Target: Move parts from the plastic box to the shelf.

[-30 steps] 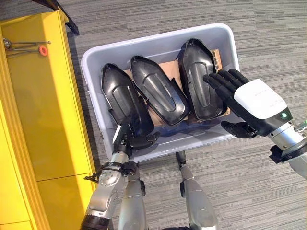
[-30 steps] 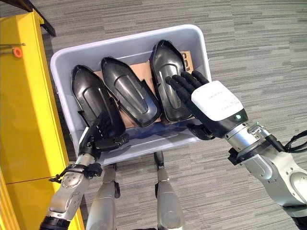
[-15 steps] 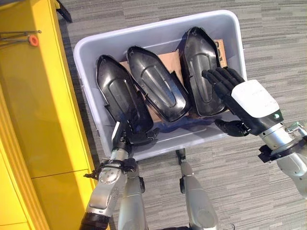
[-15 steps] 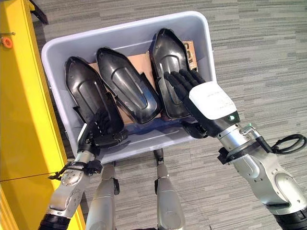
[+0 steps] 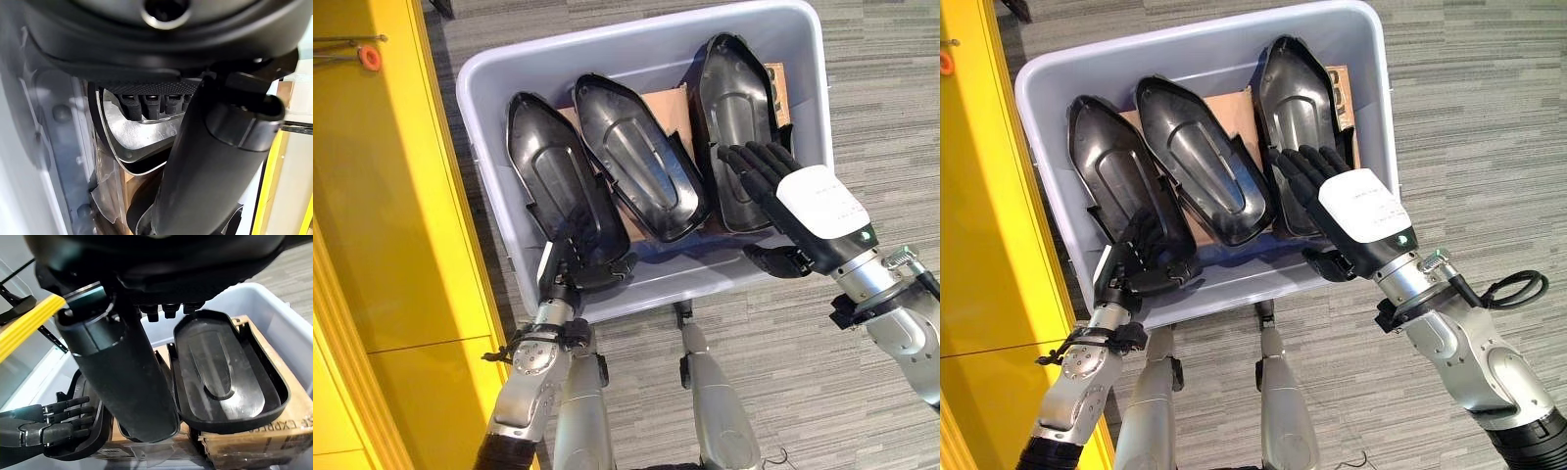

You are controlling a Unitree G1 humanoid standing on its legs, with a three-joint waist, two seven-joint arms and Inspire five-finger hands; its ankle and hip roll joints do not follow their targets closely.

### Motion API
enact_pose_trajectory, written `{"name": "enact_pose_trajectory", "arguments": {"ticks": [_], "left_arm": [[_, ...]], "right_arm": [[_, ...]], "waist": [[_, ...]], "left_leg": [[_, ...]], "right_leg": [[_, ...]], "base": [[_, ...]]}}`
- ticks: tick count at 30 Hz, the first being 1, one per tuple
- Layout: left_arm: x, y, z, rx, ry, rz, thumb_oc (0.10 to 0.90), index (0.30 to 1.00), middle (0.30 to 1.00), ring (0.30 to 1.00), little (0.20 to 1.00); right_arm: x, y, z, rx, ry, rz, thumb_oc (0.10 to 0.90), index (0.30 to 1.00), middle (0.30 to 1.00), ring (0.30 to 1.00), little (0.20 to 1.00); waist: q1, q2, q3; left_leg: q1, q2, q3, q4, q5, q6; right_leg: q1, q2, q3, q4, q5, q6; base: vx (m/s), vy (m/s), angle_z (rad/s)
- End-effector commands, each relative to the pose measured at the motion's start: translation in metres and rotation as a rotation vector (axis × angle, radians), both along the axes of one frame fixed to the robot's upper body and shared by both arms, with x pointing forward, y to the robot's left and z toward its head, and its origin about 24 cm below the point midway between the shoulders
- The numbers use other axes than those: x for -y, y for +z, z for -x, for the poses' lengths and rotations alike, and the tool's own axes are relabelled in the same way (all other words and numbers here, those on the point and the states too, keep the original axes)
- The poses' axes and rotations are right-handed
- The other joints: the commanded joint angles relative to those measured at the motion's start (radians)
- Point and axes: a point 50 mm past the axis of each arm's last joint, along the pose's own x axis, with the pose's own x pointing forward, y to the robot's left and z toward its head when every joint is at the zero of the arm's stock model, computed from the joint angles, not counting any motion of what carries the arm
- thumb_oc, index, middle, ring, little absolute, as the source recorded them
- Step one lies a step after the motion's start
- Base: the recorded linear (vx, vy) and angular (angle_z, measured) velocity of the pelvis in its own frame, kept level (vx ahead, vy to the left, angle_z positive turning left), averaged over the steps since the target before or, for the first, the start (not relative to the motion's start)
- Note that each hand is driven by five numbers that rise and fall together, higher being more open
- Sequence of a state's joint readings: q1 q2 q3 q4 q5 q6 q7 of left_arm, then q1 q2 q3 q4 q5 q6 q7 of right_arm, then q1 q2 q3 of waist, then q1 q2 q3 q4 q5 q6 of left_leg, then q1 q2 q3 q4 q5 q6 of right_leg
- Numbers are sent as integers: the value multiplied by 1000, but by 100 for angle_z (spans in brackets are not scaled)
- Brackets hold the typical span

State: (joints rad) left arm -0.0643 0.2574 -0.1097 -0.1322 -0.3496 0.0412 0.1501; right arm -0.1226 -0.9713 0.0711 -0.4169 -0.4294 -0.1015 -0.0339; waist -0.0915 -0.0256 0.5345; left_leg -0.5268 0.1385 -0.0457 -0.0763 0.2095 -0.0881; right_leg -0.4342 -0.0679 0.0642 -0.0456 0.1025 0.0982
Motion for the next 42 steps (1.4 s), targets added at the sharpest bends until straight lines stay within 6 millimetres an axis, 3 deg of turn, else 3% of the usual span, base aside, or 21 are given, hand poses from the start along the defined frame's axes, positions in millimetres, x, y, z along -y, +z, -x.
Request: {"name": "enact_pose_trajectory", "arguments": {"ticks": [1, 7, 16, 22, 23, 26, 34, 42], "left_arm": [[-8, 27, 6, 146, 38, 47, 900, 1000, 1000, 1000, 1000], [-8, 26, 9, 145, 49, 55, 900, 1000, 1000, 1000, 1000], [-10, 21, 13, 117, 57, 41, 900, 1000, 1000, 1000, 1000], [-15, 14, 19, 83, 75, 29, 900, 1000, 1000, 1000, 1000], [-14, 18, 17, 101, 74, 30, 900, 1000, 1000, 1000, 1000], [-16, 10, 22, 66, 81, 22, 900, 1000, 1000, 1000, 1000], [-11, 11, 24, 70, 58, 23, 900, 1000, 1000, 1000, 1000], [-7, 21, 23, 114, 41, 38, 900, 1000, 1000, 1000, 1000]], "right_arm": [[-11, 29, 6, 177, 70, -33, 900, 1000, 1000, 1000, 1000], [-10, 23, 4, 162, 58, -38, 900, 1000, 1000, 1000, 1000], [5, 14, -4, 142, -32, -74, 900, 1000, 1000, 1000, 1000], [22, 5, -5, 122, -122, -71, 900, 1000, 1000, 1000, 1000], [22, 9, -5, 140, -123, -72, 900, 1000, 1000, 1000, 1000], [28, 3, -5, 125, -155, -66, 900, 1000, 1000, 1000, 1000], [30, 15, -11, 194, -176, -49, 900, 1000, 1000, 1000, 1000], [20, 39, -4, 309, -124, -23, 900, 1000, 1000, 1000, 1000]], "waist": [[-22, -9, -14], [-38, -15, -14], [-47, 1, -14], [-54, 14, -14], [-53, 14, -14], [-56, 21, -14], [-52, 40, -14], [-52, 45, -14]], "left_leg": [[33, 33, 16, 63, -118, 26], [-46, 39, -2, 192, -144, 11], [-225, 35, -49, 436, -161, 26], [-245, 24, -61, 504, -185, 19], [-272, 23, -59, 499, -164, 20], [-244, 26, -67, 515, -194, 18], [-280, 28, -77, 511, -187, 12], [-268, 44, -79, 477, -168, 4]], "right_leg": [[-64, -10, 9, 73, 31, -66], [-122, 1, 20, 167, 19, -55], [-312, 35, 53, 466, -4, -27], [-351, 40, 68, 576, -32, -22], [-379, 40, 71, 573, -17, -23], [-359, 38, 69, 599, -43, -16], [-402, 36, 75, 599, -37, -4], [-409, 33, 88, 594, -29, 8]], "base": [[0, 0, 0], [-23, -12, 2], [-11, -7, 1], [25, -15, 0], [13, -29, 8], [41, -28, 4], [5, -16, 0], [27, 3, 2]]}}
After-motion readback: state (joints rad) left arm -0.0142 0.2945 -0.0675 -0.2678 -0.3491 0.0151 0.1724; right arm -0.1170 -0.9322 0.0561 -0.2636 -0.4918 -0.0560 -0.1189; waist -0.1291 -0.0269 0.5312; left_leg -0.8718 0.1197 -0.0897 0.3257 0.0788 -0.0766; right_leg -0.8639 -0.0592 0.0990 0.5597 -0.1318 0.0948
